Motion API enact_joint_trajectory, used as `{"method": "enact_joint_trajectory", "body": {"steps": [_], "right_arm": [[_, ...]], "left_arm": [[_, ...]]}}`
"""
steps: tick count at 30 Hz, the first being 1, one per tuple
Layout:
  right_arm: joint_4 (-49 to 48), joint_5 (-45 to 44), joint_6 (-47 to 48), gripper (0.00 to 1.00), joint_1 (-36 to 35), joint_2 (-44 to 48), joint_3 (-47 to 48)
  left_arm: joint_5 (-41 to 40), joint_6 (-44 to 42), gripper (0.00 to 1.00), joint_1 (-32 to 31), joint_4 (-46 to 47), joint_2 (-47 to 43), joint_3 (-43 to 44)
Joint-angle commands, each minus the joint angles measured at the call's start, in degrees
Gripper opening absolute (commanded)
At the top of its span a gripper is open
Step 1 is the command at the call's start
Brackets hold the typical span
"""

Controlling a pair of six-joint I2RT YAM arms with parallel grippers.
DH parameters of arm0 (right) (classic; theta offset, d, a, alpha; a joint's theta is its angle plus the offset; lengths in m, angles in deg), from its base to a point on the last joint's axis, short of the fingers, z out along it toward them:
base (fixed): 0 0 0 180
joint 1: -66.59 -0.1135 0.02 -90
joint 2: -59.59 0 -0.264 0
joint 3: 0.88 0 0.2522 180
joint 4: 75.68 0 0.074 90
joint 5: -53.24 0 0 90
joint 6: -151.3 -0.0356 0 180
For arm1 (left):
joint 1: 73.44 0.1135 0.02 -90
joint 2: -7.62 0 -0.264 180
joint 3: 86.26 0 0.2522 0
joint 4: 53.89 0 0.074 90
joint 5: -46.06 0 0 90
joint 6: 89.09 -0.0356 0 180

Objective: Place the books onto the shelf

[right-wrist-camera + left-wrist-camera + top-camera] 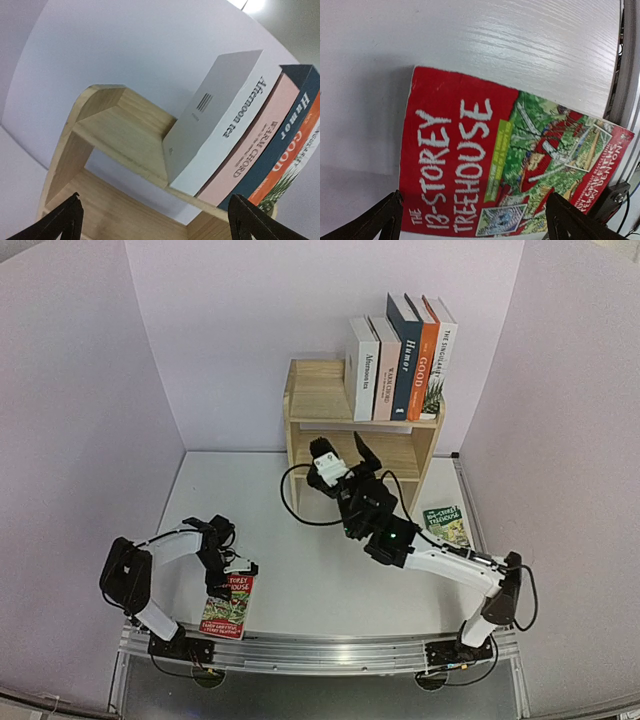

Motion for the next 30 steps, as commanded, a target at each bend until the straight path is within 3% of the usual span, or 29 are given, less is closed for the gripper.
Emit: {"method": "enact_joint_trajectory", "body": {"steps": [1,8,11,16,18,19,20,30], "right_arm": [[26.8,12.5,-32.2,0.96,0.5,9.9,-7.5],[31.2,15.1,-47.7,0.93,0.0,13.9,-15.5],[35.0,20.4,-54.6,0.93,-0.1,12.6,-16.5],[38.4,27.6,-64.6,0.93,-0.1,8.5,-17.1],[38.6,30.0,-67.7,0.94,-0.1,7.3,-17.9],[38.8,31.7,-69.2,0.95,-0.1,6.6,-18.3],[39.0,33.4,-70.7,0.96,0.0,5.9,-18.7],[34.7,62.4,-86.2,0.98,0.8,-5.2,-20.9]], "left_arm": [[0.1,-2.4,1.00,-2.0,6.9,4.9,1.8],[-0.9,-0.6,0.99,-4.8,9.6,8.9,0.8],[-1.1,-1.2,0.89,-6.2,8.5,9.6,-0.8],[-2.1,-2.1,0.37,-7.7,6.9,11.6,-2.4],[-2.3,-2.8,0.08,-8.2,6.7,11.5,-2.7],[-2.9,-1.7,0.03,-8.3,8.1,11.1,-3.0],[-3.6,-0.5,0.00,-8.4,9.6,10.6,-3.4],[-3.9,13.4,0.00,-7.9,9.0,-1.2,5.8]]}}
